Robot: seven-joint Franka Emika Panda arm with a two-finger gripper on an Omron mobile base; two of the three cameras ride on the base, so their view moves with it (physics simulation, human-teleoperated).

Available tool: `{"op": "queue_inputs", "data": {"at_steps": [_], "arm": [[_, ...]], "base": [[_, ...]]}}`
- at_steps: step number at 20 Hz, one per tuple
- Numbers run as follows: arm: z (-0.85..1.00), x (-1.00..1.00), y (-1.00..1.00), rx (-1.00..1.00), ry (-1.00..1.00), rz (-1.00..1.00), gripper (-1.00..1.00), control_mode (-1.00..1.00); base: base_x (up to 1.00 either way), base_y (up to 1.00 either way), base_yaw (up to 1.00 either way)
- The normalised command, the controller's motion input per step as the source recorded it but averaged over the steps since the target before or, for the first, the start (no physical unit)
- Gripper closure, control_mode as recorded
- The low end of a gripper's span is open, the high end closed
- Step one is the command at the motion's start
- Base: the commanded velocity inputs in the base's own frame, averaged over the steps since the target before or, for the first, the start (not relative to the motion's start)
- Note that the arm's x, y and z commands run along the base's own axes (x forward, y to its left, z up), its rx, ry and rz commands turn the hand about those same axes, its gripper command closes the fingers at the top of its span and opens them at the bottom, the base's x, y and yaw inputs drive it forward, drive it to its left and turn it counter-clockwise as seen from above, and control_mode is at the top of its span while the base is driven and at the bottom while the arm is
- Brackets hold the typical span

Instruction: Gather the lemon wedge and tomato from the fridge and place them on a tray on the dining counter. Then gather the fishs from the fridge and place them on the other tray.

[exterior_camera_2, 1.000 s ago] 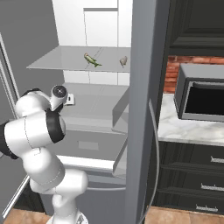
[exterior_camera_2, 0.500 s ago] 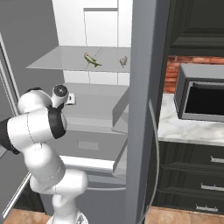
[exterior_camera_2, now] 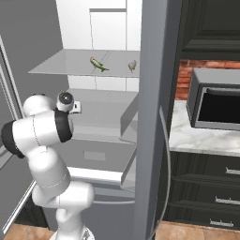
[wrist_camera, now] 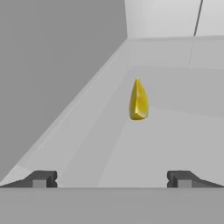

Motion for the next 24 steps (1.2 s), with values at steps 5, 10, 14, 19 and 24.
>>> {"op": "queue_inputs", "data": {"at_steps": [5,10,14,19,24], "arm": [[-0.13,0.17,0.06,0.00,0.00,0.00,-1.00,-1.00],[0.00,0.22,0.00,0.00,0.00,0.00,-1.00,-1.00],[0.00,0.23,0.00,0.00,0.00,0.00,-1.00,-1.00],[-0.01,0.19,0.01,0.00,0.00,0.00,-1.00,-1.00],[-0.09,0.11,0.07,0.00,0.00,0.00,-1.00,-1.00]], "base": [[0.00,0.00,0.00],[0.00,0.00,0.00],[0.00,0.00,0.00],[0.00,0.00,0.00],[0.00,0.00,0.00]]}}
